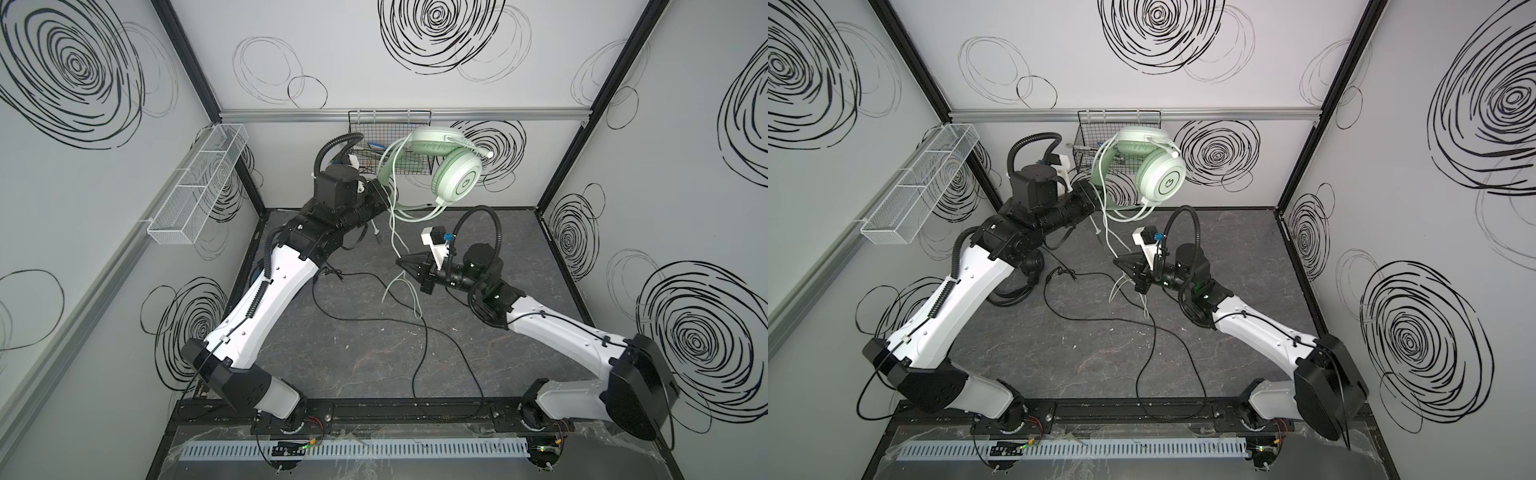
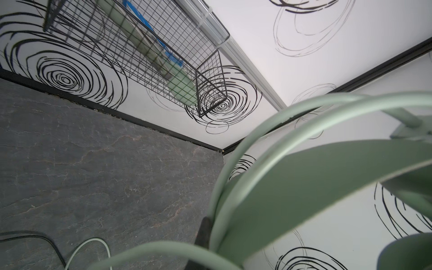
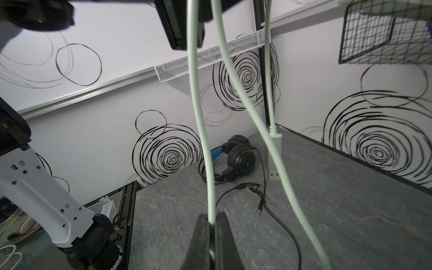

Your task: Wrap the headphones

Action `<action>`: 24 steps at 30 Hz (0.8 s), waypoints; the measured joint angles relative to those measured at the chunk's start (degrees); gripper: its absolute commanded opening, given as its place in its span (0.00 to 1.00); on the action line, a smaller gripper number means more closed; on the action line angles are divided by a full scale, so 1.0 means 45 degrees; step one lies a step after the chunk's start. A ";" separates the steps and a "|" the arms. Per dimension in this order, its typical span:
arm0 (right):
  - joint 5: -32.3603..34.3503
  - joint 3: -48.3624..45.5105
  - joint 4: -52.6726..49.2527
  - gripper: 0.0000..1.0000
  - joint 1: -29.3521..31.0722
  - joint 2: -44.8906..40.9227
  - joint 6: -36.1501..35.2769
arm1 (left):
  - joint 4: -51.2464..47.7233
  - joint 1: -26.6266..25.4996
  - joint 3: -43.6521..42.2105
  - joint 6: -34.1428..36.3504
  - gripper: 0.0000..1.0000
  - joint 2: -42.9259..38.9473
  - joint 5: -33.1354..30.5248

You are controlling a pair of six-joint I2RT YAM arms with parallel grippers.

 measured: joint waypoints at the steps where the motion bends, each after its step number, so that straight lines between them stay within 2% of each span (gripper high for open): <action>1: 0.0078 -0.0136 -0.0267 0.00 -0.0073 -0.0495 -0.0107 | 0.0039 0.0209 -0.0073 0.0053 0.00 0.0000 -0.0073; 7: 0.0942 -0.1282 -0.2448 0.00 -0.0500 -0.4221 -0.0432 | 0.0029 0.1870 -0.0889 0.0641 0.00 0.0010 -0.0714; 9: 0.1535 -0.1535 -0.3371 0.00 -0.1015 -0.5401 -0.0345 | 0.0034 0.2458 -0.1156 0.0855 0.00 0.0010 -0.0908; 11: 0.2375 -0.1749 -0.4260 0.00 -0.2098 -0.6581 -0.0087 | 0.0044 0.3065 -0.1370 0.1035 0.00 0.0010 -0.1005; 14: 0.3424 -0.1768 -0.5202 0.00 -0.3963 -0.7383 0.0233 | 0.0034 0.3696 -0.1472 0.1248 0.00 0.0010 -0.1307; 16: 0.4080 -0.1651 -0.5683 0.00 -0.5032 -0.7237 0.0495 | 0.0068 0.3852 -0.1472 0.1326 0.00 0.0010 -0.1447; 18: 0.5037 -0.1569 -0.6169 0.00 -0.5532 -0.6708 0.0826 | 0.0189 0.3827 -0.1472 0.1384 0.00 0.0010 -0.1462; 24: 0.6858 -0.1137 -0.7582 0.00 -0.5775 -0.4313 0.1409 | 0.0355 0.3589 -0.1501 0.1676 0.00 -0.0019 -0.1452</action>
